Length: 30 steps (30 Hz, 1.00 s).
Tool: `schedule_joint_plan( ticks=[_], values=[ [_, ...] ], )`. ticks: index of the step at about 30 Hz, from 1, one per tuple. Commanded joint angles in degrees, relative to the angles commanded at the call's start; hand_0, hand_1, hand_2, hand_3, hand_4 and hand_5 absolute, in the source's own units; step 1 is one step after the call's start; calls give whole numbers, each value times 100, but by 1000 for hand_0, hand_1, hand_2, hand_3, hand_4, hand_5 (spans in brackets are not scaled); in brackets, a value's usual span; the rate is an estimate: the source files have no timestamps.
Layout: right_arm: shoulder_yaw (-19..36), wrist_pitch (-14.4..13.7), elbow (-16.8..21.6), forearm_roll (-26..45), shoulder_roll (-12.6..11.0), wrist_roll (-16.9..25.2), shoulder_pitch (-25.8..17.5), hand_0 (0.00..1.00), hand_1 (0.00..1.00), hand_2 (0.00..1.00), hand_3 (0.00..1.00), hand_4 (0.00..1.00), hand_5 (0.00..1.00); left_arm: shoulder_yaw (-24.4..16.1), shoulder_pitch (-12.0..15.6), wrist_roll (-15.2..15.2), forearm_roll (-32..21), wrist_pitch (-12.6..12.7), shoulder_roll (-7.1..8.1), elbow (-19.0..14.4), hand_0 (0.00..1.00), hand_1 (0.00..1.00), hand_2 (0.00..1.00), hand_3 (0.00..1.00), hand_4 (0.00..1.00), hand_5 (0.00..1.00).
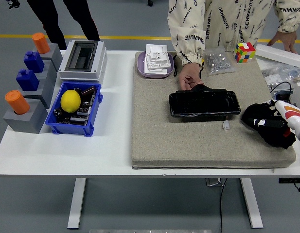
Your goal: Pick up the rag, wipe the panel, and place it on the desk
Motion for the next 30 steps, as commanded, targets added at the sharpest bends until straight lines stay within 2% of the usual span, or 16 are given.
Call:
schedule_joint_plan(
  ticks=[2,3,8,9,20,21,30],
  values=[
    [-4,-78,0,7,14,42,-1,678,666,742,736,998,627,-2,-1,-2,-1,0,1,0,643,691,730,564,594,468],
    [-4,-131,0,8,21,62,-3,624,632,712,704,998,491,-3,0,-2,-1,0,2,0,643,691,730,565,594,467],
    [2,-340,-6,-6,29,170,-8,624,632,712,704,998,491,-3,2,3,-5,2,-3,0,643,691,730,565,594,467],
    [3,-359,-9,-9,28,183,-8,592,613,693,652,998,441,-1,2,2,-8,1,-4,0,643,691,730,566,594,468],
    [44,-237,-27,-53,-4,142,-48,598,618,698,682,998,427,-6,-5,-13,1,0,-1,0,643,691,732,566,594,469],
    [56,-216,-23,-55,-16,135,-54,622,631,711,721,998,441,-3,-6,-13,-1,-1,-1,0,643,691,730,565,594,469],
    [137,-55,-37,-95,-112,88,-97,650,643,722,735,998,460,-1,-11,-20,-4,-3,-9,0,643,691,731,566,593,468]
  ],
)
